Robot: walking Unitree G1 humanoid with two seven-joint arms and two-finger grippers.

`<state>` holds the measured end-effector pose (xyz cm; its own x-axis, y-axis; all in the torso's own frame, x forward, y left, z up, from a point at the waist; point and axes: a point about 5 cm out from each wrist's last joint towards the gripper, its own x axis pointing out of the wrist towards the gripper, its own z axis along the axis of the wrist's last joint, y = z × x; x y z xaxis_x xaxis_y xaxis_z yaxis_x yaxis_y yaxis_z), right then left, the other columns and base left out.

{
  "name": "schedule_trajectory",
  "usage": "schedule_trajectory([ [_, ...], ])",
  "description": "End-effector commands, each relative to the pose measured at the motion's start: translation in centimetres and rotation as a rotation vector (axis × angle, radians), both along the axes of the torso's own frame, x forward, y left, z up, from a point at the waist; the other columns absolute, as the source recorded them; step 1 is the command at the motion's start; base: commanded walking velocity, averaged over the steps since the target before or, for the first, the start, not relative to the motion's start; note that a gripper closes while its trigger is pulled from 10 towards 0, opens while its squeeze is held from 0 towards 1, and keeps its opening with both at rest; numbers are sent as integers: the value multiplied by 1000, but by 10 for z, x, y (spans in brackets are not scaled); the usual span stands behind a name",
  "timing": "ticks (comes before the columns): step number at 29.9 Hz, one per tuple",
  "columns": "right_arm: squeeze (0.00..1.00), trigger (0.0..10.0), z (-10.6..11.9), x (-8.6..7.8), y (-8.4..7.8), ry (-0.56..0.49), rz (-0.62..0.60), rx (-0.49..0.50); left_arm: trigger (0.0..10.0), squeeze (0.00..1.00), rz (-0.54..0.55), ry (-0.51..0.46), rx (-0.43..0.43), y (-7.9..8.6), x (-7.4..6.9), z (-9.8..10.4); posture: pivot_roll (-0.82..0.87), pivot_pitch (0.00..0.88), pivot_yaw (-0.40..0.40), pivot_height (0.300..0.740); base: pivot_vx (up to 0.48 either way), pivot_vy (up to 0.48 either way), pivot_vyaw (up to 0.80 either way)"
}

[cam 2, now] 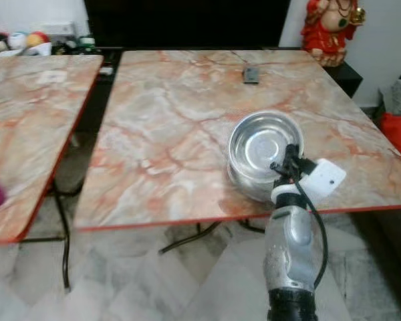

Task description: Setting the table

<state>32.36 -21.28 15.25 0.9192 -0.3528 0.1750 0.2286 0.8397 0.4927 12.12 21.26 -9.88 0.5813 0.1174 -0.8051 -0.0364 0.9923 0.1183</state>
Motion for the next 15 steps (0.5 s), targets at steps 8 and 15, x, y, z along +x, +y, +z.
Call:
schedule_trajectory([
  [8,0,10000,8,-3,2,-11,-90,24,10000,0,22,64,-1,4,-21,-6,16,106,-21,740,0,0,0],
  [15,0,10000,7,-20,4,8,-169,160,10000,0,18,66,1,5,-21,-6,7,111,-19,740,0,0,0],
])
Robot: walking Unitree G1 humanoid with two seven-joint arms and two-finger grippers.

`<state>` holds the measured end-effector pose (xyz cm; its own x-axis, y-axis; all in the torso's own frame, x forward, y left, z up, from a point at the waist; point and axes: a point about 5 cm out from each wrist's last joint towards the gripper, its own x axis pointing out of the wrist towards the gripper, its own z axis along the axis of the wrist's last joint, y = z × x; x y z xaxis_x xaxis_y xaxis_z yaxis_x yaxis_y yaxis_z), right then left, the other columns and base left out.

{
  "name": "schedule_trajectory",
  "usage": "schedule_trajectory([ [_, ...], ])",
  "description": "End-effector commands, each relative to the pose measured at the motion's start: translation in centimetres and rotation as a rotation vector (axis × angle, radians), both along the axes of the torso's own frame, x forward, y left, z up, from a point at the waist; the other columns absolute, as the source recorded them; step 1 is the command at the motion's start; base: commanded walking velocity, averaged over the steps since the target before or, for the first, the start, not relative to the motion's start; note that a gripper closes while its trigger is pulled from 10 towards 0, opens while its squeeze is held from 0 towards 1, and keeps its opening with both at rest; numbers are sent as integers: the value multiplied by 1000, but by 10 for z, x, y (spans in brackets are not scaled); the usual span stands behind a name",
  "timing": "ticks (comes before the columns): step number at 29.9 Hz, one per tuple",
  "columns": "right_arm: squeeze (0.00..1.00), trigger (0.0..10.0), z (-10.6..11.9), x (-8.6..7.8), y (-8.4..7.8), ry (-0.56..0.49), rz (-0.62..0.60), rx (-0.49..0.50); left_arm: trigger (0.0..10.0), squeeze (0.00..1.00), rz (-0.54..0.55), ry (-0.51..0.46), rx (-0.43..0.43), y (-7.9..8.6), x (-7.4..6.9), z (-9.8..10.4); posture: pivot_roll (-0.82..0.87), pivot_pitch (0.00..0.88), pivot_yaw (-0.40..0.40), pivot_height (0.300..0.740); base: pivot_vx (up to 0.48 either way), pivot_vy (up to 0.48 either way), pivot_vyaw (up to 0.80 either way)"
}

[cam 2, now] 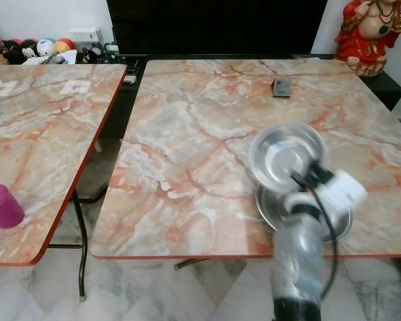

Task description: Setting the table

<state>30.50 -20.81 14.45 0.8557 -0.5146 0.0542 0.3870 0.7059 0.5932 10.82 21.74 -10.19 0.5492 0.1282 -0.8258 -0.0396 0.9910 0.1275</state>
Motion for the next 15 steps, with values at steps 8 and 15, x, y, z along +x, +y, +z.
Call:
schedule_trajectory([
  [8,0,10000,-1,-7,8,34,-36,125,10000,0,-1,27,-8,-1,-7,-2,9,113,-19,740,0,0,0],
  [15,0,10000,-12,-9,6,115,-72,197,10000,0,-7,28,-4,0,-7,-2,12,115,-22,740,0,0,0],
])
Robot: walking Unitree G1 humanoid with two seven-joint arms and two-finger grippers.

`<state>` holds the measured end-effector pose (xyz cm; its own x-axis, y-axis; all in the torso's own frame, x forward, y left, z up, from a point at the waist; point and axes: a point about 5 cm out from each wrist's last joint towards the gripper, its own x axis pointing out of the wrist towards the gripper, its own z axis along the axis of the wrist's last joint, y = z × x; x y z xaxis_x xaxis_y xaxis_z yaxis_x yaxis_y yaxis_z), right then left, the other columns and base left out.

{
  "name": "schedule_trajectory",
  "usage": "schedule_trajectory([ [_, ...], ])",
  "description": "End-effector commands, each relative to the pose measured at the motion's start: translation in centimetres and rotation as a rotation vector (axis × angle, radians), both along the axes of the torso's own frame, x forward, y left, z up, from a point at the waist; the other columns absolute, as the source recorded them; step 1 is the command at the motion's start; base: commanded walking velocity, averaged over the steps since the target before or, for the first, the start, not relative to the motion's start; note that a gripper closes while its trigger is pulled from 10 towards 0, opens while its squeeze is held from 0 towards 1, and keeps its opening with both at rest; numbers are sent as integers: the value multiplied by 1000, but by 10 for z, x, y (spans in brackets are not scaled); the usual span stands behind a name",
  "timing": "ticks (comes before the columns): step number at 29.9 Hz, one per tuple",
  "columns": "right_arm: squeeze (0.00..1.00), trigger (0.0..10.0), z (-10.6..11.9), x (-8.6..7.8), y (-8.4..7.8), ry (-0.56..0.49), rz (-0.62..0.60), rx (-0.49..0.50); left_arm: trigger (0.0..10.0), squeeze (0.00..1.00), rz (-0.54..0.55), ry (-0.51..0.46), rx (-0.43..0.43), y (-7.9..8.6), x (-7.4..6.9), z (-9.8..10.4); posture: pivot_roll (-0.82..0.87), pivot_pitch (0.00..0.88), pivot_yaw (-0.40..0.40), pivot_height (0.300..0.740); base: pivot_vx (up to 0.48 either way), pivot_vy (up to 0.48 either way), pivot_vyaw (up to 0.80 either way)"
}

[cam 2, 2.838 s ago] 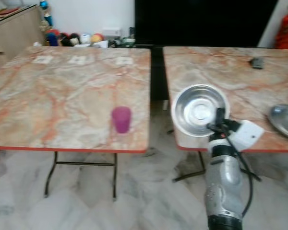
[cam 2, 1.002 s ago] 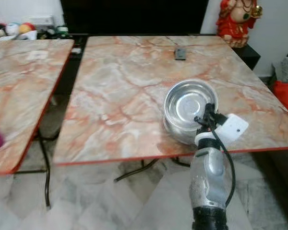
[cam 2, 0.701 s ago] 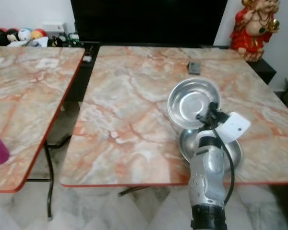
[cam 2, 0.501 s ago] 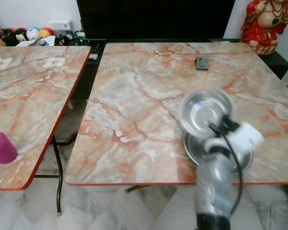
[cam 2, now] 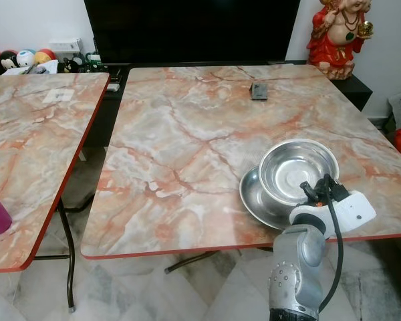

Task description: Setting the table

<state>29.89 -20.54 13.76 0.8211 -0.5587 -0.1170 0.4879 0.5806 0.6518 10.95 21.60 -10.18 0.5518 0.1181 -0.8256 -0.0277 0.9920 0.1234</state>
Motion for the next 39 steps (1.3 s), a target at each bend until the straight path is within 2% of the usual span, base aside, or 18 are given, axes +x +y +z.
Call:
schedule_trajectory([
  [1,0,10000,-8,-4,4,29,-12,48,10000,0,5,29,0,1,-8,-2,12,116,-21,740,0,0,0],
  [3,0,10000,-11,-4,5,47,-4,58,10000,0,5,30,1,1,-8,-2,12,117,-20,740,0,0,0],
  [4,0,10000,-19,-2,10,77,40,94,10000,0,4,32,1,1,-8,-3,12,117,-19,740,0,0,0],
  [11,0,10000,-28,-2,14,107,49,175,10000,0,1,30,1,1,-8,-2,14,111,-19,740,0,0,0],
  [21,0,10000,-28,3,14,99,59,187,10000,0,-5,30,4,1,-9,-2,13,109,-19,740,0,0,0],
  [22,137,10000,-27,5,14,93,62,189,10000,0,-5,30,4,1,-8,-2,13,109,-19,740,0,0,0],
  [23,137,10000,-27,5,14,93,62,189,10000,0,-5,30,4,1,-8,-2,13,109,-19,740,0,0,0],
  [24,600,10000,-26,6,15,87,68,190,10000,0,-5,30,4,1,-8,-2,13,109,-19,740,0,0,0],
  [28,600,10000,-25,7,15,86,70,191,10000,0,-5,30,4,1,-9,-2,13,109,-19,740,0,0,0],
  [29,408,10000,-25,9,16,83,83,192,10000,0,-5,31,4,1,-9,-2,17,108,-18,740,0,0,0],
  [30,125,10000,-24,10,17,80,93,194,10000,0,-4,31,4,1,-9,-2,17,108,-18,740,0,0,0],
  [31,0,10000,-23,13,19,77,107,194,10000,0,-4,32,4,1,-9,-3,17,108,-18,740,0,0,0],
  [39,0,10000,-21,14,15,74,82,181,10000,0,-2,32,4,1,-9,-3,18,112,-19,740,0,0,0],
])
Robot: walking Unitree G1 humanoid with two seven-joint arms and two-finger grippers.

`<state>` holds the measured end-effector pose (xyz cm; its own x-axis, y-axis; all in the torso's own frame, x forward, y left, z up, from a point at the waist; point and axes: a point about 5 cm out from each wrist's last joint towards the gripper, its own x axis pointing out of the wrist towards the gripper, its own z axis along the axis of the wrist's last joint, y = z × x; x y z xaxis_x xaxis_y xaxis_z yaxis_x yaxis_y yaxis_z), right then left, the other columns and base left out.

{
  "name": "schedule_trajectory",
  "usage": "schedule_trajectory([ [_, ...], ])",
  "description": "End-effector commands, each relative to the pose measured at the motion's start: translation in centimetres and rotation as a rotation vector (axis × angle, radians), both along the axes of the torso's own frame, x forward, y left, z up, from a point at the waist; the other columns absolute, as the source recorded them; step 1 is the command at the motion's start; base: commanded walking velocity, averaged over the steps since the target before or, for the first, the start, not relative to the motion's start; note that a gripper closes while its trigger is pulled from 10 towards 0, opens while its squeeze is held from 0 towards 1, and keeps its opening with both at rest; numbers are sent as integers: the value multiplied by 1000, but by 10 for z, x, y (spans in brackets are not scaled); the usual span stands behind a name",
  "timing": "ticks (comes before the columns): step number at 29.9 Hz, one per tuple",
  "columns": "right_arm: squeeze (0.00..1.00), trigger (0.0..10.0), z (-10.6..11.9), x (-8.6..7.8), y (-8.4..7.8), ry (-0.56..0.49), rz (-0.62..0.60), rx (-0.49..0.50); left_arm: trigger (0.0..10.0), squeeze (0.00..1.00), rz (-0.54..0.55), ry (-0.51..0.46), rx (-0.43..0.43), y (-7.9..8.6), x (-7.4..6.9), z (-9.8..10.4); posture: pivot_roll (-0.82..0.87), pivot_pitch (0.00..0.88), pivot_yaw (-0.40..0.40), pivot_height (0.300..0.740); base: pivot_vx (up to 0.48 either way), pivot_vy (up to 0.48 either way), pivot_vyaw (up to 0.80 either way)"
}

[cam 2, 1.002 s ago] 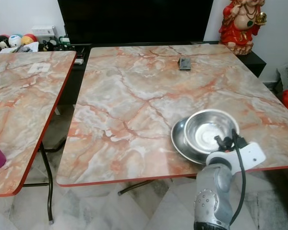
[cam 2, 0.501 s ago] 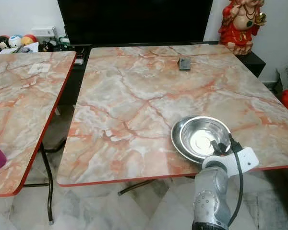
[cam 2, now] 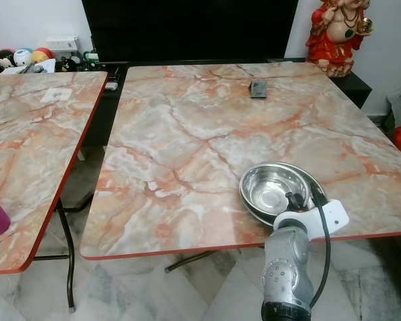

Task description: Setting the table

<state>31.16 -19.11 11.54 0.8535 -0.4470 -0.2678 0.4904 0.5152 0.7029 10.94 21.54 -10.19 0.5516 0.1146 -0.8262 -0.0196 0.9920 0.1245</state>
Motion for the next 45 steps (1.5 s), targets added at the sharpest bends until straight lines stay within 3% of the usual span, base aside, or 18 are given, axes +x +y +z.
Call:
schedule_trajectory([
  [1,0,10000,1,1,-1,-5,-26,14,10000,0,6,30,3,2,-9,-2,18,112,-19,740,0,0,0],
  [14,0,10000,7,-1,-22,-21,-124,-40,10000,0,-1,32,0,2,-8,-2,16,116,-15,740,0,0,0],
  [25,0,10000,6,-1,-17,-22,-117,-42,10000,0,-1,34,1,2,-8,-2,17,117,-15,740,0,0,0],
  [34,0,10000,26,-2,-14,-120,-93,-178,10000,0,-1,32,-3,1,-8,-2,11,117,-17,740,0,0,0],
  [41,0,10000,30,-3,-10,-133,-80,-229,10000,0,2,29,-4,1,-7,-2,11,115,-19,740,0,0,0],
  [45,0,10000,36,-2,-3,-158,13,-411,10000,0,6,31,-2,2,-8,-2,8,108,-15,740,0,0,0],
])
